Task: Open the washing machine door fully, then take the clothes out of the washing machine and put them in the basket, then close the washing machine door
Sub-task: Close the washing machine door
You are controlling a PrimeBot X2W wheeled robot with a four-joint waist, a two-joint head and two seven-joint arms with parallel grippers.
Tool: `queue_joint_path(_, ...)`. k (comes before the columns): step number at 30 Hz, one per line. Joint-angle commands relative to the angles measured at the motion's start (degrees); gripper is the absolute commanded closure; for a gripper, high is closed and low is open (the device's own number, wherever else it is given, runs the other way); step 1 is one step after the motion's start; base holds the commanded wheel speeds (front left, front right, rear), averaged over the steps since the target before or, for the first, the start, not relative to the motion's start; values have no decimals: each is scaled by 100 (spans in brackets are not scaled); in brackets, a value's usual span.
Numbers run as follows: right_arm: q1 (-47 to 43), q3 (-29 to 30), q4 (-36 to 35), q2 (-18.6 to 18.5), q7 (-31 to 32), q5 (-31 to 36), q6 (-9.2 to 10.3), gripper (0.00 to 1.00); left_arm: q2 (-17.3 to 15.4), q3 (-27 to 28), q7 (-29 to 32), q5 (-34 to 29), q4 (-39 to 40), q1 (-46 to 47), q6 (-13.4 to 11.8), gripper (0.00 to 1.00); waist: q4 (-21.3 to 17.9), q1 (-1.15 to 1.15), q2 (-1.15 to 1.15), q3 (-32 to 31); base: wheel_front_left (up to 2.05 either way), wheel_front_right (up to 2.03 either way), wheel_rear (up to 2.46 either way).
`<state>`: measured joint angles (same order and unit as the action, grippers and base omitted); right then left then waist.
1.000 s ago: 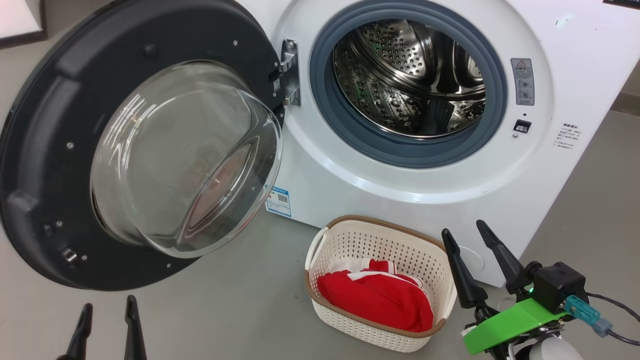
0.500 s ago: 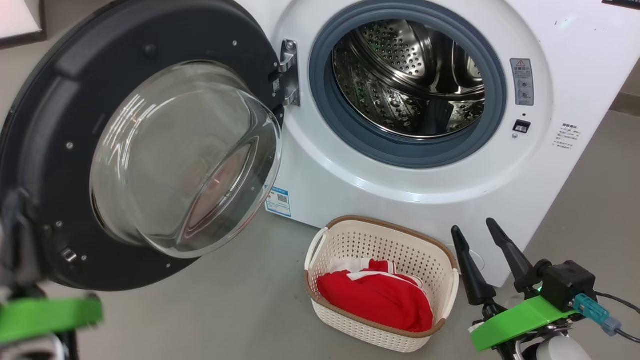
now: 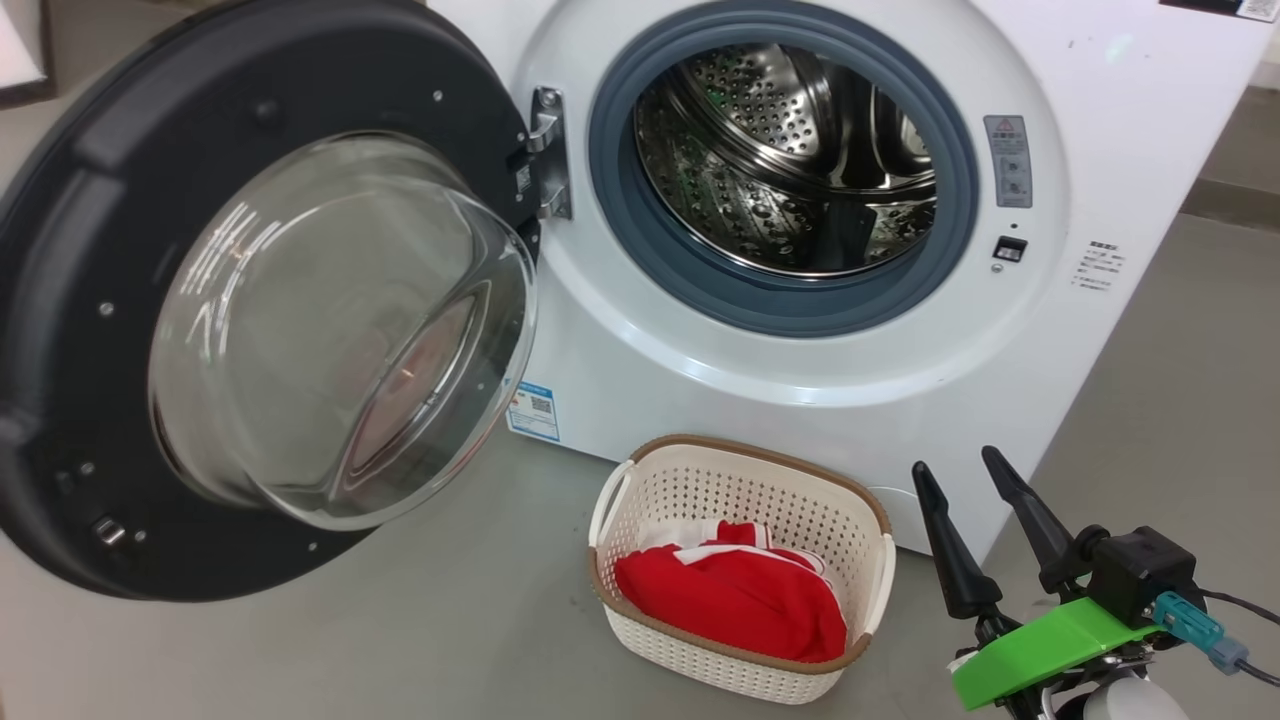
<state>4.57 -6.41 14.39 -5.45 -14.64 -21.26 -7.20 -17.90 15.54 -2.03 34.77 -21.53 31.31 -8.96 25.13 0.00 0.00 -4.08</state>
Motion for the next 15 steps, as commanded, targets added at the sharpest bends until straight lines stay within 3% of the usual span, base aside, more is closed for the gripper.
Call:
queue_joint_path(1, 81, -122, -121, -98, -36, -52, -29, 0, -313, 242, 93, 167, -121, 415, 87, 100, -57, 0, 0, 5, 0, 0, 0)
queue_joint_path(6, 85, -180, -79, -156, -36, -63, -29, 0, -427, 554, 578, 793, -1260, 1095, 195, 100, -149, 0, 0, 5, 0, 0, 0)
queue_joint_path(15, 89, -295, -32, -264, -36, -77, -29, 0, -593, 1256, 1719, 1841, -2620, 1803, -72, 100, -302, 0, 0, 34, 0, 0, 0)
